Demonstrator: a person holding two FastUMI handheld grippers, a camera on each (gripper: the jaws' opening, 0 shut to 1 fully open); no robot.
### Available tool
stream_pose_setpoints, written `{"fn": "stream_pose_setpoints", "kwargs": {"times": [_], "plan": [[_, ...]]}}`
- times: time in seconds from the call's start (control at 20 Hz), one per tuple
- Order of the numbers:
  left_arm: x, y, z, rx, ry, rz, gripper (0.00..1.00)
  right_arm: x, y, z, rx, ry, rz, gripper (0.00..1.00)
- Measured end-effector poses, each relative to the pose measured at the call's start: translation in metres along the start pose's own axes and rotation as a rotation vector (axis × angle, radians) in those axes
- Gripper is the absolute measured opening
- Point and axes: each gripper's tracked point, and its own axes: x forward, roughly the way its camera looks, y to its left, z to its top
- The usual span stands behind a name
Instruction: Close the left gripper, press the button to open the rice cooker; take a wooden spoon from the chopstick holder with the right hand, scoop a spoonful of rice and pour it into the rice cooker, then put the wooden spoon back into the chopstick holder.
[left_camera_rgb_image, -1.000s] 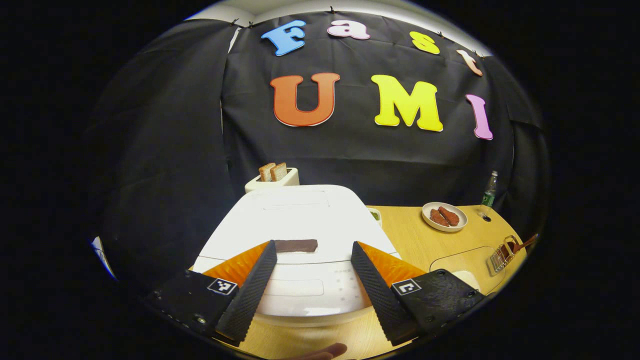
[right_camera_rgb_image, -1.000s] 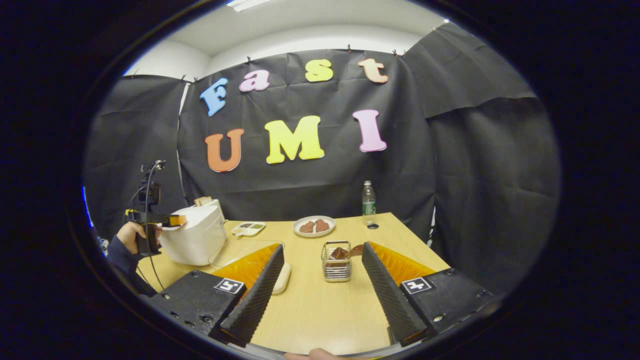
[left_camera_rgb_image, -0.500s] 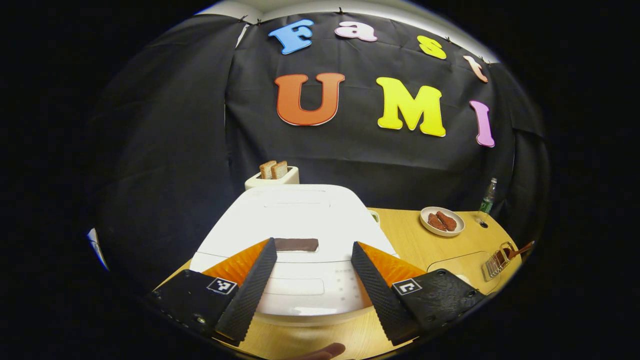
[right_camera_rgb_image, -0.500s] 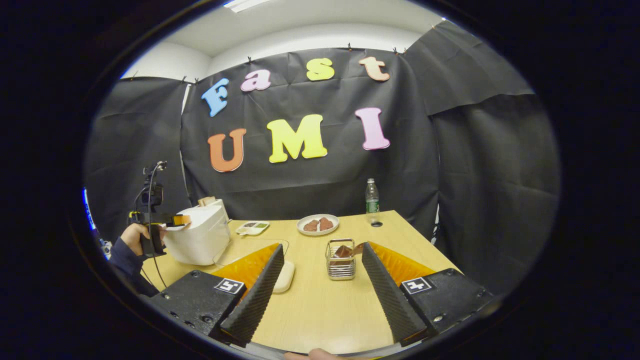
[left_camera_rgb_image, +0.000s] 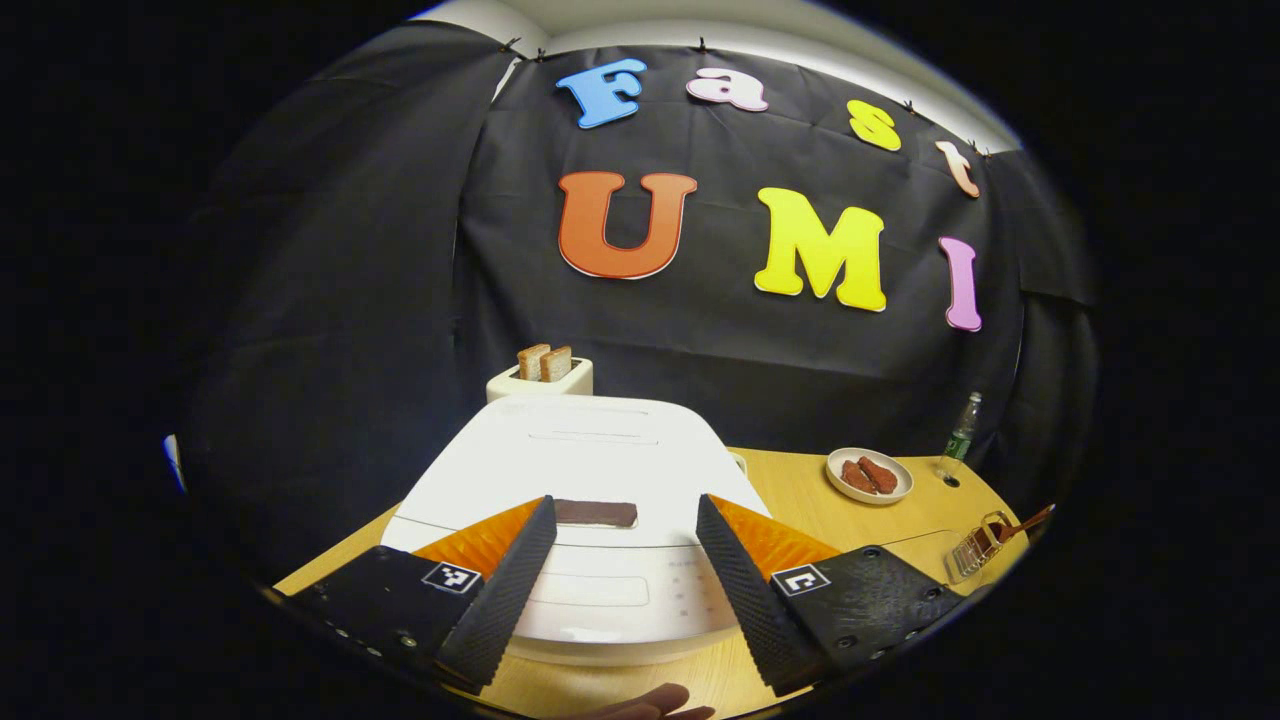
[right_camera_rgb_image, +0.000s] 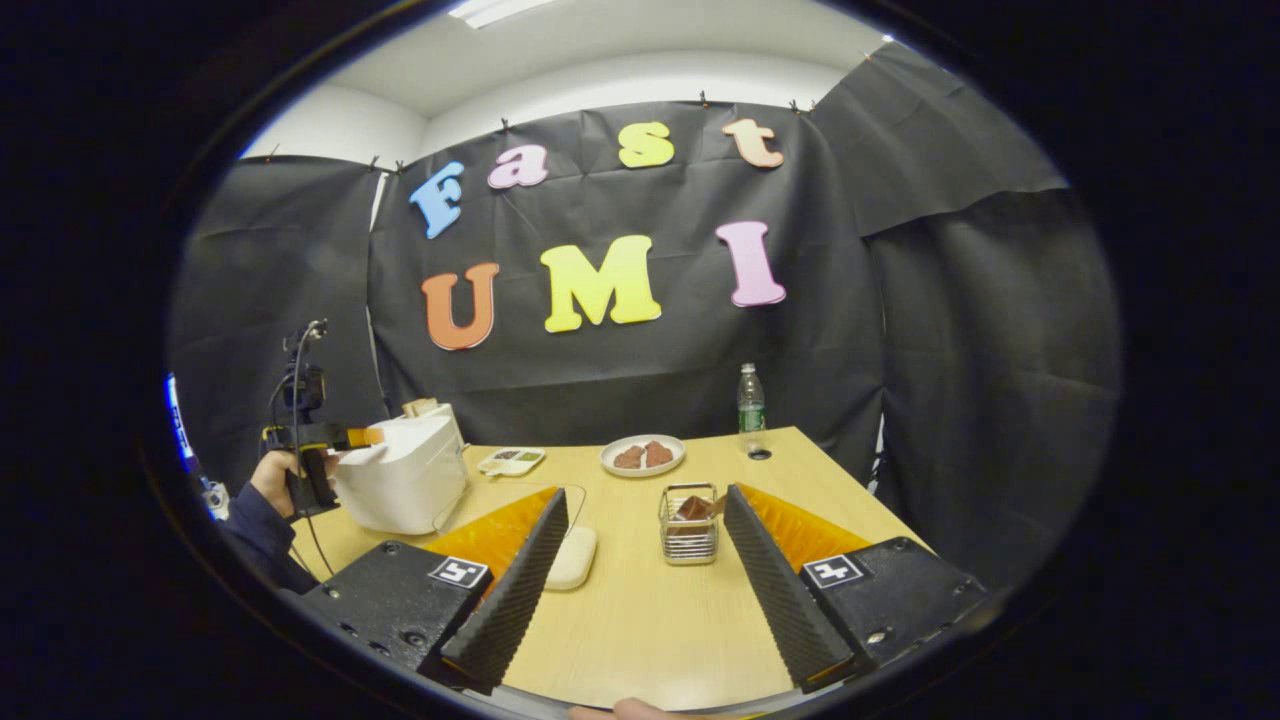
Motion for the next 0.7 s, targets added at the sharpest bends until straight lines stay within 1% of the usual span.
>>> {"fn": "stream_pose_setpoints", "kwargs": {"times": [0.15, 0.3, 0.5, 0.7], "plan": [[-0.011, -0.002, 0.01, 0.01, -0.036, 0.004, 0.9, 0.002, -0.001, -0.002, 0.007, 0.007, -0.003, 1.0], [-0.037, -0.01, 0.024, 0.029, -0.09, 0.006, 0.91, -0.001, -0.001, 0.001, 0.004, -0.001, -0.009, 1.0], [-0.09, -0.029, 0.039, 0.066, -0.162, 0.0, 0.9, -0.009, 0.004, 0.01, -0.009, -0.034, -0.01, 1.0], [-0.153, -0.042, 0.037, 0.111, -0.208, 0.025, 0.9, -0.02, 0.009, 0.022, -0.028, -0.076, -0.011, 1.0]]}}
